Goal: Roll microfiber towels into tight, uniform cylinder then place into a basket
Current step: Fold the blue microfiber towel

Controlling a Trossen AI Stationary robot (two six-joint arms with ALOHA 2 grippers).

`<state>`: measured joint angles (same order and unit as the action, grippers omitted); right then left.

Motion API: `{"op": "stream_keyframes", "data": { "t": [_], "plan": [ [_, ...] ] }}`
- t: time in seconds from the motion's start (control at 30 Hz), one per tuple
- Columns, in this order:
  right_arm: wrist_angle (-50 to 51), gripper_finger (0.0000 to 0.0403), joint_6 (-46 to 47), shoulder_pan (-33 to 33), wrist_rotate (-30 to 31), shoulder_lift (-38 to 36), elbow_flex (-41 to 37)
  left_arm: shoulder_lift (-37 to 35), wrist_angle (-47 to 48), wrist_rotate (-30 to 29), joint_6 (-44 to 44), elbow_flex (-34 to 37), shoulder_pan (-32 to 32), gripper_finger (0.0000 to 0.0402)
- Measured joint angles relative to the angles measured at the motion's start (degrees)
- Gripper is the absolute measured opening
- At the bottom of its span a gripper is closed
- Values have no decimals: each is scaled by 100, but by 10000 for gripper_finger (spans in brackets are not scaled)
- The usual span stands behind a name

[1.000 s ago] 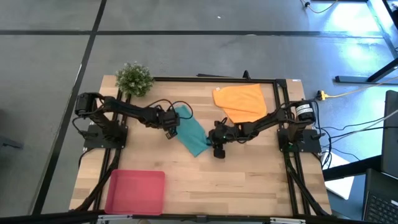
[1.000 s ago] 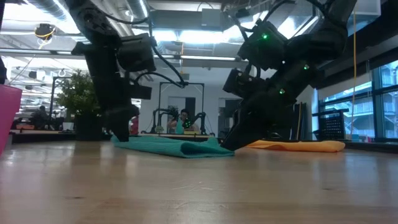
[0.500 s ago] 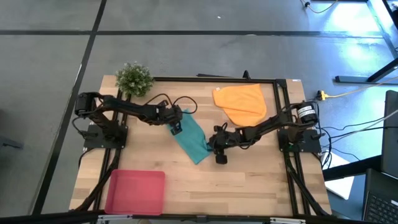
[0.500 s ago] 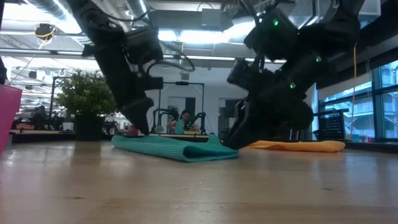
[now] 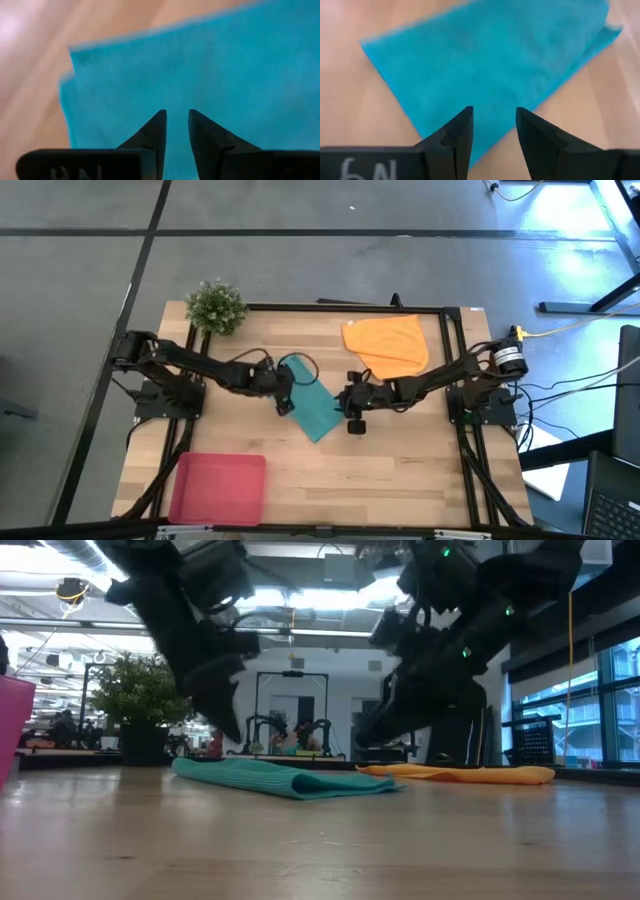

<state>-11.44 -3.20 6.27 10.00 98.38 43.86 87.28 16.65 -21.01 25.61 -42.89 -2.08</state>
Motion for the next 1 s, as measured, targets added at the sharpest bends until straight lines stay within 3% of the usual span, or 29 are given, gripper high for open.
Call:
{"op": "stream_keyframes", "data": {
  "t": [0.33,0.63,1.0],
  "plan": [
    [106,149,0,-99,-359,467,2,672,-65,206,496,54,-77,72],
    [-100,149,442,46,-535,753,33,615,22,257,-478,67,355,72],
    [-519,149,332,259,-439,796,9,606,-75,282,-976,42,949,72]
  ]
}}
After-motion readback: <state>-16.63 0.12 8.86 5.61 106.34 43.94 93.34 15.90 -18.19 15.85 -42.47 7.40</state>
